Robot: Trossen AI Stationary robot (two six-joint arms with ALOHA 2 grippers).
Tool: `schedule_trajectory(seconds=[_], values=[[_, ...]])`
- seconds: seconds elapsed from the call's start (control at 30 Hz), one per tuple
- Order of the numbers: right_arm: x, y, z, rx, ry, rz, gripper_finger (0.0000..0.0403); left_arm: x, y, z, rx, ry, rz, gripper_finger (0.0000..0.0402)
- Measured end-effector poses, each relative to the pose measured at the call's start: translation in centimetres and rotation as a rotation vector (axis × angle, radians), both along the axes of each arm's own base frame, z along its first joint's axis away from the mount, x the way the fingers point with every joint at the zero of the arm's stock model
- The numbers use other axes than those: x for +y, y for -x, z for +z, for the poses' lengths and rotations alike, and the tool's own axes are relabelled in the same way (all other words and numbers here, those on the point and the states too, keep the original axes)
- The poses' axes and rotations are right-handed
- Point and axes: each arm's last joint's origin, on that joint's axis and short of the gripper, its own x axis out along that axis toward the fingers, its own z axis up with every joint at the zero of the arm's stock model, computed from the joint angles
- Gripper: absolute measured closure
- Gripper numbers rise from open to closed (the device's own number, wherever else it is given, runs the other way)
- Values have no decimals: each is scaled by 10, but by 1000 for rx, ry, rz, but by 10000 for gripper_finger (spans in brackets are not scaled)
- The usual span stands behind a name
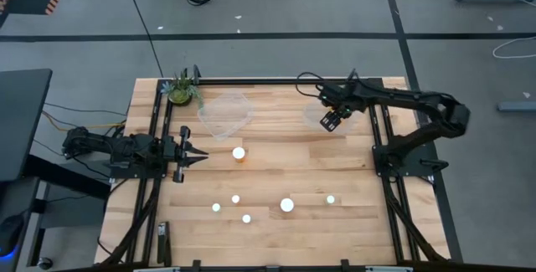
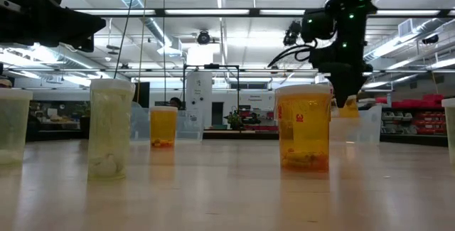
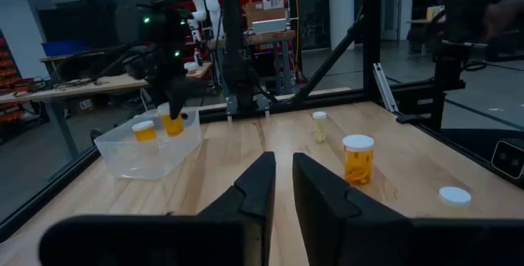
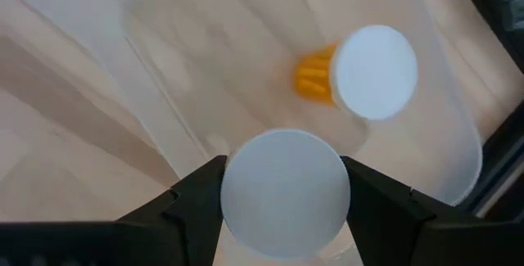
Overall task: Pick and place medicine bottles into bin by pill shape (circle, oval)
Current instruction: Put the big orange pill bottle into the right transparent bin
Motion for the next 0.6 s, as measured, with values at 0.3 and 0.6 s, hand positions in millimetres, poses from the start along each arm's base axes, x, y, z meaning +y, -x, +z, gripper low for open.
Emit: schedule_trajectory(seconds=[0.3, 0.6], values=[[10, 27, 0, -125, 29, -45, 175, 0, 0, 0, 0, 0, 0, 342], [4, 23, -14, -130, 17, -44, 175, 0, 0, 0, 0, 0, 0, 347]])
